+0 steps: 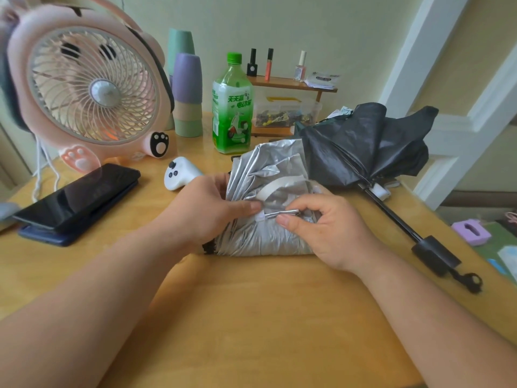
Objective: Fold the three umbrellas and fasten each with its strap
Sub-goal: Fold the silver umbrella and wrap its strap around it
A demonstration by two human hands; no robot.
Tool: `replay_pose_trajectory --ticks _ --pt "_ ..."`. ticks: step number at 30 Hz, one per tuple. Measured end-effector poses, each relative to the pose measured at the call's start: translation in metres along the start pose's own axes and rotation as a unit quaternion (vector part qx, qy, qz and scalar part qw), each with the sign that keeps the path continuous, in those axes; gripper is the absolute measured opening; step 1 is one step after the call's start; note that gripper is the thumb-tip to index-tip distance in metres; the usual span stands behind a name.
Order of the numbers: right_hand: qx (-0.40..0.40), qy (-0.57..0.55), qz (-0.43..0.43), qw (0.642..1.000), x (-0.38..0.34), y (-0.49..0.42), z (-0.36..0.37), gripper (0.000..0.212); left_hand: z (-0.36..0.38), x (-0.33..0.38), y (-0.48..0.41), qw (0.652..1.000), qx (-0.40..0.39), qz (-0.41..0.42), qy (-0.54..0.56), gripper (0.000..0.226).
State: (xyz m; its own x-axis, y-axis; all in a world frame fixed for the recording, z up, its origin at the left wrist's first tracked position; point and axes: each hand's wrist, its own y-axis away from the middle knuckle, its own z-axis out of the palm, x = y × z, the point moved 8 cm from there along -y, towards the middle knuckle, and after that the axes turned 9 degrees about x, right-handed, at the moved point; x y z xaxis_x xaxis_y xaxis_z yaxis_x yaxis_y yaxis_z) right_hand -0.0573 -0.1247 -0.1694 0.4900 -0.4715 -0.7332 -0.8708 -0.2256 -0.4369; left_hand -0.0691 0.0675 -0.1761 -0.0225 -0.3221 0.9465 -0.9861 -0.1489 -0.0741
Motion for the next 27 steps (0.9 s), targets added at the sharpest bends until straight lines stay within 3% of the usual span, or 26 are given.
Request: replay_pose_trajectory --ticks 3,5,7,9,12,14,16,20,24,27 --pt "0.003 -0.032 0.006 0.999 0.001 0.001 0.0 0.004 -0.016 -0.017 -0.009 0.989 0.105 -0.049 0.086 0.03" --pt "0.003 -0.026 0.009 1.0 0.002 0.001 0.0 0.002 -0.023 -0.019 -0.01 0.979 0.161 -0.038 0.118 0.022" --pt "-0.001 -0.027 0.009 1.0 0.004 0.001 0.0 0.005 -0.034 -0.006 -0.003 0.971 0.214 0.042 0.102 0.02" --pt "-0.005 -0.042 0.02 0.999 0.007 0.0 -0.002 0.009 -0.047 0.025 0.014 0.954 0.237 0.184 0.022 0.022" --pt "-0.006 -0.044 0.015 0.999 0.006 0.0 -0.004 0.022 -0.037 0.06 0.037 0.921 0.107 0.357 -0.113 0.009" --pt "-0.014 -0.046 0.016 0.999 0.006 0.001 -0.003 0.013 -0.019 0.052 0.035 0.905 0.012 0.368 -0.214 0.01" --pt "-0.013 -0.055 0.016 0.998 0.006 0.001 -0.002 0.007 -0.008 0.038 0.026 0.9 -0.014 0.341 -0.27 0.014" --pt "-0.003 -0.068 0.025 0.997 0.004 0.0 -0.005 0.012 -0.006 0.033 0.022 0.933 0.01 0.304 -0.192 0.022" --pt "-0.036 -0.084 0.017 0.996 0.002 0.003 0.001 0.012 -0.006 0.04 0.024 0.962 0.03 0.27 -0.042 0.011" --pt "-0.048 -0.05 0.006 0.998 0.003 0.005 0.005 0.016 -0.003 0.046 0.021 0.961 0.029 0.271 -0.036 0.029"
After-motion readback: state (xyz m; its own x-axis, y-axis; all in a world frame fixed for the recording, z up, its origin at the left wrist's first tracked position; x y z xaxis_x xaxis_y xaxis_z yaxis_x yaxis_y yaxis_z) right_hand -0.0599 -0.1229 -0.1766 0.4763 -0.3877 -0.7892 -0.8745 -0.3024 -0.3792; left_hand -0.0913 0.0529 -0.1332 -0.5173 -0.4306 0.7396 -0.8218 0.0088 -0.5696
